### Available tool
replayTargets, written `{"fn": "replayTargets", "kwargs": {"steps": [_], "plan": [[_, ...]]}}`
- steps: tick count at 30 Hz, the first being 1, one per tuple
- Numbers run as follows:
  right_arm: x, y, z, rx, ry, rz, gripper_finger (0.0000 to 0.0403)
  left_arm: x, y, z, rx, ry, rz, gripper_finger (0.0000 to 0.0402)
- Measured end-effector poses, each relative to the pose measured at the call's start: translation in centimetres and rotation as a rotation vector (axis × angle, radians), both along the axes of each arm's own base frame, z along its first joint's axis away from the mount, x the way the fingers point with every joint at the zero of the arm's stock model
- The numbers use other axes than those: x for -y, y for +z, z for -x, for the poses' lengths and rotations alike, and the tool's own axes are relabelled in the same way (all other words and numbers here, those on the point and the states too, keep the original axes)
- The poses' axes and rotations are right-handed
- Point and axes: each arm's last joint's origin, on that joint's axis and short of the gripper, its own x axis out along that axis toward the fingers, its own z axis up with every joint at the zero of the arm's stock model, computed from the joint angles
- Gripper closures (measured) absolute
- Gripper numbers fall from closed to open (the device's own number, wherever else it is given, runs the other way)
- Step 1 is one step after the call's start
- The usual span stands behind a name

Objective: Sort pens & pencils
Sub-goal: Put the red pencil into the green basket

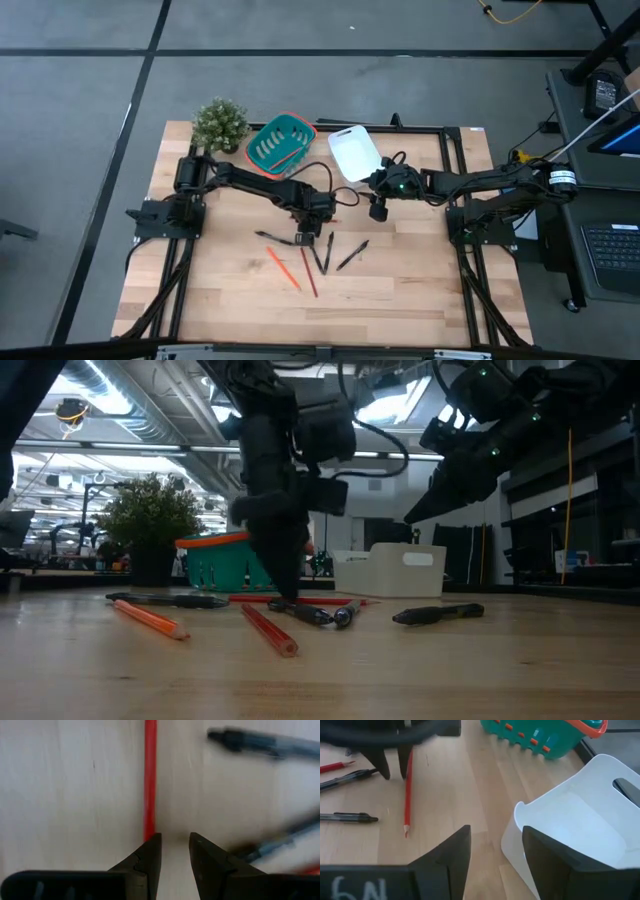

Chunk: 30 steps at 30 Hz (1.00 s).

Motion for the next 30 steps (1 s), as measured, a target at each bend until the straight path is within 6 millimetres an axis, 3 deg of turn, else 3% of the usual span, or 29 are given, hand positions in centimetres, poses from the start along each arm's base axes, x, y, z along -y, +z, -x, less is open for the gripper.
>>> {"fn": "replayTargets", "kwargs": {"steps": [10, 14, 21, 30], "plan": [[0.0, -0.1, 0.0, -0.008, 0.000, -0.002, 0.0223, -0.7, -0.7, -0.2, -0.012, -0.003, 0.007, 0.0307], [0.0, -0.1, 0.0, -0.007, 0.000, -0.001, 0.0223, -0.1, -0.4, -0.2, -0.011, -0.017, 0.007, 0.0307], [0.0, -0.1, 0.1, -0.016, 0.011, 0.013, 0.0223, 2.2, 2.1, -1.0, 0.000, -0.090, 0.012, 0.0307], [0.0, -0.3, 0.2, -0.040, 0.010, 0.007, 0.0223, 1.5, 2.8, -1.4, 0.017, -0.121, -0.079, 0.0307]]}}
